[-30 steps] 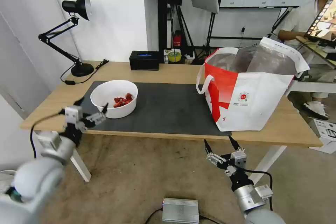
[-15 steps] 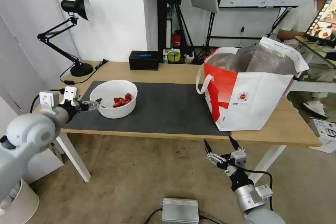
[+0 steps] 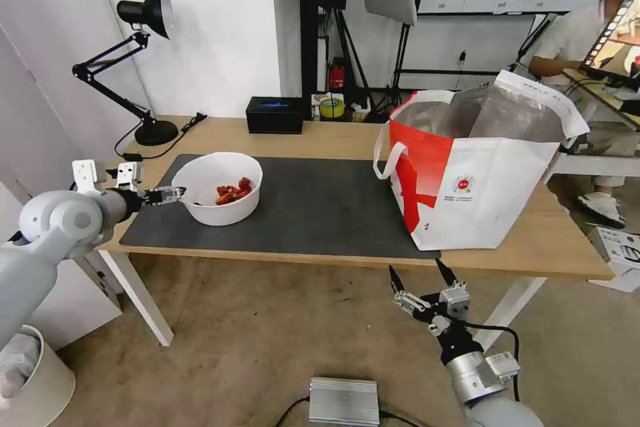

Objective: Pick up the trash from the table and place it into the takeout bag.

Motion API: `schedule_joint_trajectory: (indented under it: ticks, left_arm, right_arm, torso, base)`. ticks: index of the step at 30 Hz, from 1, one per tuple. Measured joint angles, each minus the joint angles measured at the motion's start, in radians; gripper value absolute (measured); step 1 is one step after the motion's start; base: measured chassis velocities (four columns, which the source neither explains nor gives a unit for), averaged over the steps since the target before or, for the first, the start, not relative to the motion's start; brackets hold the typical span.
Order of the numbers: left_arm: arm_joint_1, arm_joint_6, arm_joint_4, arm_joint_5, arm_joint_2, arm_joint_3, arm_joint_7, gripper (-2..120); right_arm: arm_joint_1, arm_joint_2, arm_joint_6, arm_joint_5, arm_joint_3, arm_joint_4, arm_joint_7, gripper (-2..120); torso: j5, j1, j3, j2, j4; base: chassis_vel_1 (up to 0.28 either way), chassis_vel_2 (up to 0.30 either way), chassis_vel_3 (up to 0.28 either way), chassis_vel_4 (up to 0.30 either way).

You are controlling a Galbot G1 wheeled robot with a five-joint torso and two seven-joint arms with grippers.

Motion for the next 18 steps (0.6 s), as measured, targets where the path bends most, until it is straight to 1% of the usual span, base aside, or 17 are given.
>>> schedule_joint_trajectory:
  ticks: [1, 2, 3, 4, 8, 11, 18]
  left_arm:
    - [-0.071, 0.006, 0.035, -0.021, -0.022, 0.057, -0.024, 100]
    - [-0.071, 0.006, 0.035, -0.021, -0.022, 0.057, -0.024, 100]
    - [-0.125, 0.016, 0.059, -0.037, -0.033, 0.101, -0.04, 100]
    - [-0.145, 0.022, 0.067, -0.042, -0.036, 0.117, -0.043, 100]
    - [-0.166, 0.028, 0.078, -0.049, -0.042, 0.134, -0.048, 100]
    - [-0.199, 0.045, 0.104, -0.058, -0.056, 0.167, -0.064, 100]
    - [-0.223, 0.072, 0.123, -0.059, -0.067, 0.196, -0.069, 100]
  right_arm:
    - [0.0, 0.0, 0.0, 0.0, 0.0, 0.0, 0.0, 100]
    - [0.0, 0.0, 0.0, 0.0, 0.0, 0.0, 0.0, 100]
    - [0.0, 0.0, 0.0, 0.0, 0.0, 0.0, 0.0, 100]
    - [0.0, 0.0, 0.0, 0.0, 0.0, 0.0, 0.0, 100]
    - [0.0, 0.0, 0.0, 0.0, 0.0, 0.0, 0.0, 100]
    - [0.0, 0.0, 0.0, 0.0, 0.0, 0.0, 0.0, 100]
    - [0.0, 0.0, 0.0, 0.0, 0.0, 0.0, 0.0, 100]
  torso:
    - [-0.0001, 0.0, 0.0, 0.0, -0.0001]
    - [-0.0001, 0.0, 0.0, 0.0, -0.0001]
    - [0.0, 0.0, 0.0, 0.0, -0.0003]
    - [0.0001, 0.0, 0.0, 0.0, -0.0002]
    - [0.0001, 0.0, 0.0, 0.0, -0.0001]
    - [0.0, 0.0, 0.0, 0.0, -0.0002]
    - [0.0, 0.0, 0.0, 0.0, 0.0]
  base:
    - [0.0, 0.0, 0.0, 0.0]
    - [0.0, 0.0, 0.0, 0.0]
    - [0.0, 0.0, 0.0, 0.0]
    - [0.0, 0.0, 0.0, 0.0]
    - [0.0, 0.0, 0.0, 0.0]
    - [0.0, 0.0, 0.0, 0.0]
    - [0.0, 0.0, 0.0, 0.0]
